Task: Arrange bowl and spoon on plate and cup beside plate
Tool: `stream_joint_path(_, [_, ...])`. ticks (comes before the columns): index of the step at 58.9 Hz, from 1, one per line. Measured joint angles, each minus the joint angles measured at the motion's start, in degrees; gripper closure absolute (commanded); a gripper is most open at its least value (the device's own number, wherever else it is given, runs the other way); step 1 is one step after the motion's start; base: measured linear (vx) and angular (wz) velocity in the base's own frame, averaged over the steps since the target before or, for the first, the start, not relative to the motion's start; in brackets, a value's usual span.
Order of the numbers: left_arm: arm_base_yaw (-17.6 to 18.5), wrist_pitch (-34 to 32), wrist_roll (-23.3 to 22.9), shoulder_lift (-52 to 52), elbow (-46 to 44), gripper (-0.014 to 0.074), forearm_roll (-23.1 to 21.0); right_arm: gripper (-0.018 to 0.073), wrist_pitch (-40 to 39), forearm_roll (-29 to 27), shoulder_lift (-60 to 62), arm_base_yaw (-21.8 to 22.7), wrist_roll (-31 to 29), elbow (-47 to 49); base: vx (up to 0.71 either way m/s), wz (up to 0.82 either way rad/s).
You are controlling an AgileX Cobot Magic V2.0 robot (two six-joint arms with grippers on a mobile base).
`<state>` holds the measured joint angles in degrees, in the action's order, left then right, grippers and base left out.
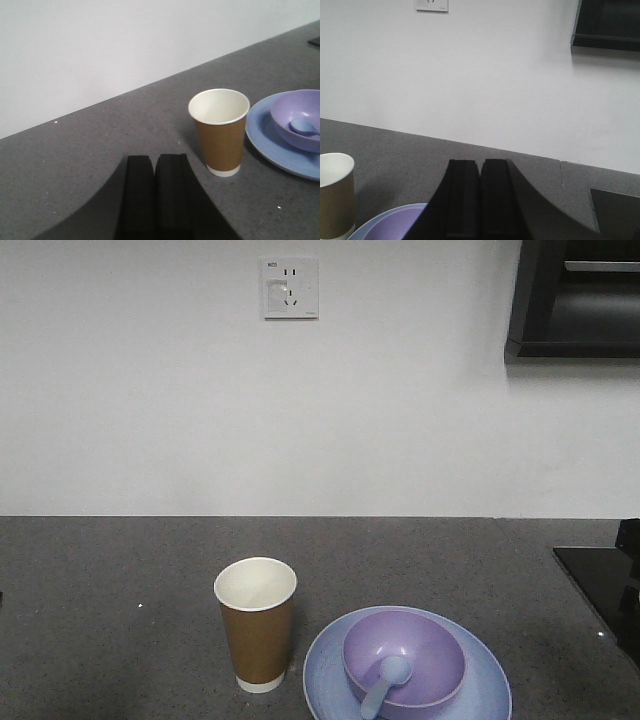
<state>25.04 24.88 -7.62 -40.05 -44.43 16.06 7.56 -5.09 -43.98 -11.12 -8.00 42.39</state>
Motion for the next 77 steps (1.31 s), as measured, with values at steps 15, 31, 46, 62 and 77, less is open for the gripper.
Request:
stream_joint_path(15, [-12.51,-13.15,8.48,15.27,18.71,0.0604,-8.57,0.0568,-0.07,0.00,0.00,0.00,0.00,-0.02,0.00,0.00])
stream_joint_path(31, [-16.61,-16.04,8.56,35.89,42.91,0.0604,-11.83,0.0568,-0.14,0.00,0.00,0.00,0.00,-0.02,0.00,0.00])
stream_joint_path(46, [-16.75,-16.06,9.88,40.62,45.92,0.0603,-11.35,0.0568,-0.13,0.00,0.00,0.00,0.00,-0.07,0.00,0.00])
stream_joint_path(62, [-16.75,-16.00,10.52,40.62,45.92,0.0603,-11.19,0.0568,-0.07,0.00,0.00,0.00,0.00,-0.07,0.00,0.00])
stream_joint_path(77, [-16.75,-16.00,10.52,40.62,45.92,0.0603,-11.18,0.0568,-0.07,0.00,0.00,0.00,0.00,-0.07,0.00,0.00])
